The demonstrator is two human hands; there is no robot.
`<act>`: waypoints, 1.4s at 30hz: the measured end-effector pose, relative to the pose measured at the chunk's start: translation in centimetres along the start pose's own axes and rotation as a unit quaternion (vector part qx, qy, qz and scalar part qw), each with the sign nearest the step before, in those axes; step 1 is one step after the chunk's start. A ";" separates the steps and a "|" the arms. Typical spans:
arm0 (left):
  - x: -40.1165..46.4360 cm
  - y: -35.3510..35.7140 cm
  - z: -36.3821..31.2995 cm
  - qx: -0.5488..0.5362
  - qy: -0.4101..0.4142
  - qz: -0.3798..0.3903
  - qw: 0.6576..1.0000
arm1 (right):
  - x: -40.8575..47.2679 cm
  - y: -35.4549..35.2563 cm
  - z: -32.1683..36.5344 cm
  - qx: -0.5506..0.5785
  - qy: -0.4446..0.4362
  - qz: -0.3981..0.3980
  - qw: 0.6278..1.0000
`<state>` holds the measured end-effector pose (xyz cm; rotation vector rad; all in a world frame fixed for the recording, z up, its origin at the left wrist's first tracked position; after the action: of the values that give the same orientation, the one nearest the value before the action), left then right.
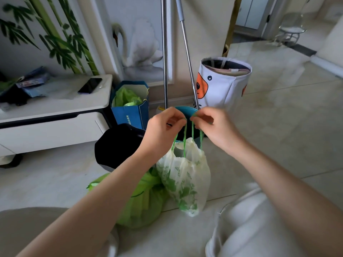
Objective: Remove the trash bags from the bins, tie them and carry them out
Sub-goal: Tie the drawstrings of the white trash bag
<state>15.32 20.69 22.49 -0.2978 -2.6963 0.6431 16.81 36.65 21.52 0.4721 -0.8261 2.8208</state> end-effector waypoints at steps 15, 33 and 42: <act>0.5 1.0 2.1 -0.124 -0.090 -0.022 0.988 | -0.3 0.9 0.6 0.141 0.098 0.057 0.983; -1.5 11.0 9.8 0.047 -0.145 0.018 0.988 | 0.7 1.7 1.7 0.230 0.070 0.060 0.969; -2.0 12.1 13.4 0.083 -0.122 0.015 0.989 | 1.3 0.0 0.5 0.299 0.077 -0.031 0.951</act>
<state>13.47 25.42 5.08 -0.2307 -2.8488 0.9631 15.74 36.47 22.36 0.3319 0.0901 2.9587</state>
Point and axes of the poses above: each hand's wrist, its own x-axis towards the middle knuckle, its own y-axis out of the palm, z = x × y, the point moved 5 cm from there along x, towards the middle knuckle, and after that the axes turned 3 degrees about -y, right-handed, at the moved point
